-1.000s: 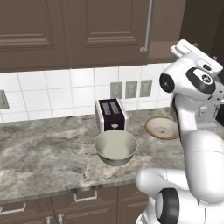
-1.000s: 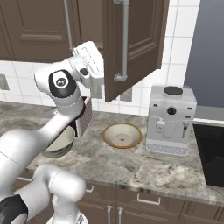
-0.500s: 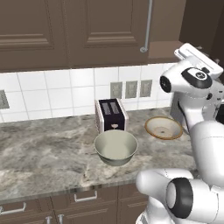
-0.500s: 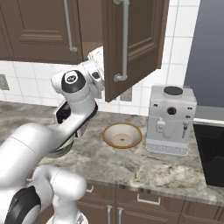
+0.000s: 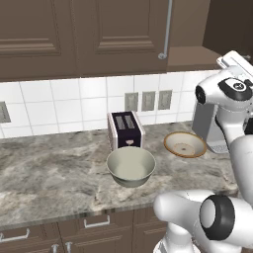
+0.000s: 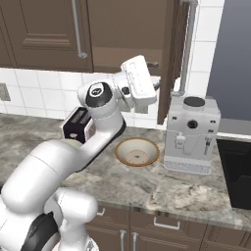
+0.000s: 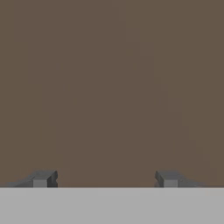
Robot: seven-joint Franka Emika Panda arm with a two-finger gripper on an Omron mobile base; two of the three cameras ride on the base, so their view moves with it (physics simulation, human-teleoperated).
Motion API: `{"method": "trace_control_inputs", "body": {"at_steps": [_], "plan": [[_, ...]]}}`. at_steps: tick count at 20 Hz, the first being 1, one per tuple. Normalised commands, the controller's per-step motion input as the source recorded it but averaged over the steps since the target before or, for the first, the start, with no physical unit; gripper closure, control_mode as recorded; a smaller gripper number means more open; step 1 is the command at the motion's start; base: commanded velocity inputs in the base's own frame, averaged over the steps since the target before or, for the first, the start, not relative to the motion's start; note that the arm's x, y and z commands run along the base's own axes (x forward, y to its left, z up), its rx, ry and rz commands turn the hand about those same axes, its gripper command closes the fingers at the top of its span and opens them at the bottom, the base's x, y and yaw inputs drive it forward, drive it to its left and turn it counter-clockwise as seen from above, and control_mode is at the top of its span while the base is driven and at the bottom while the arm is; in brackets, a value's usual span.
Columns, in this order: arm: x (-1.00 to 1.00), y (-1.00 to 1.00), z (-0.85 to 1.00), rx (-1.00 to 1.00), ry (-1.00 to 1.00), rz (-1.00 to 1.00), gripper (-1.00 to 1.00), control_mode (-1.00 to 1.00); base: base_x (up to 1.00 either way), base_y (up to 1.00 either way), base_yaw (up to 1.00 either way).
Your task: Open the cabinet. Pick the bowls from the counter and place them in the cabinet. Then close the cabinet.
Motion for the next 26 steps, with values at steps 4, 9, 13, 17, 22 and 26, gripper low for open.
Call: {"method": "trace_control_inputs", "body": {"at_steps": [4, 9, 13, 17, 22, 26], "plan": [[-0.03, -0.75, 0.03, 0.0, -0.01, -0.11, -1.0, -1.0, 0.0, 0.0, 0.0], [0.06, -0.58, 0.14, 0.0, 0.0, -0.05, -1.0, -1.0, 0.0, 0.0, 0.0], [0.01, -0.14, 0.0, 0.0, 0.05, -0.03, -1.0, -1.0, 0.0, 0.0, 0.0], [-0.2, 0.09, 0.0, 0.0, 0.0, 0.02, -1.0, -1.0, 0.0, 0.0, 0.0], [-0.4, 0.29, 0.26, -0.15, -0.05, 0.13, -1.0, -1.0, 0.0, 0.0, 0.0], [-0.14, 0.58, 0.34, -0.21, -0.07, 0.21, -1.0, -1.0, 0.0, 0.0, 0.0]]}}
